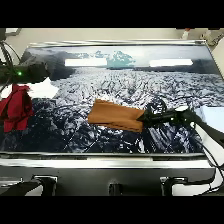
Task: Fold the clothes and pants, and hang the long-sleeved shirts on hangers.
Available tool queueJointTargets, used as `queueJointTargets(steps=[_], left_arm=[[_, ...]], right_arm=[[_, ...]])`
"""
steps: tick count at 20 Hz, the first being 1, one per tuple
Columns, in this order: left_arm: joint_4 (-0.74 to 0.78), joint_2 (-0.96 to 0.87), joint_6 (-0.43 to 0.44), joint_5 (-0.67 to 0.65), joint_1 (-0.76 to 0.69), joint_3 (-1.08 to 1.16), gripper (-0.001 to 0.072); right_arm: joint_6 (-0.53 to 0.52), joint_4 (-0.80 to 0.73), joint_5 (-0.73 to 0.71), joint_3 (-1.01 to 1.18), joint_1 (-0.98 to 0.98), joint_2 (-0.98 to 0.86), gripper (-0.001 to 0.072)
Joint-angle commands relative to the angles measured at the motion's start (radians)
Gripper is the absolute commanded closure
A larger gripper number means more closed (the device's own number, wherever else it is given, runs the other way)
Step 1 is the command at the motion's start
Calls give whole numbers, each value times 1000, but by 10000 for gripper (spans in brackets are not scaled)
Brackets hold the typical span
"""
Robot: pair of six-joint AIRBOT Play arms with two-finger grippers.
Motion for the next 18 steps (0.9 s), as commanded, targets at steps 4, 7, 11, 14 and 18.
queueJointTargets(steps=[4, 7, 11, 14, 18], left_arm=[[0, 0, 0, -5, -11, 0, 683], [0, 0, 8, -6, -11, 0, 683], [0, 0, 8, -9, -11, 0, 682], [0, 0, 8, -8, -11, 0, 683], [0, 0, 8, -8, -11, 0, 682]], right_arm=[[-130, 161, 125, 140, -70, 62, 678], [59, -85, 214, 358, -243, 116, 677], [203, -257, 355, 627, -515, 130, 677], [300, -270, 352, 765, -710, 130, 677], [396, -274, 317, 819, -908, 130, 677]])
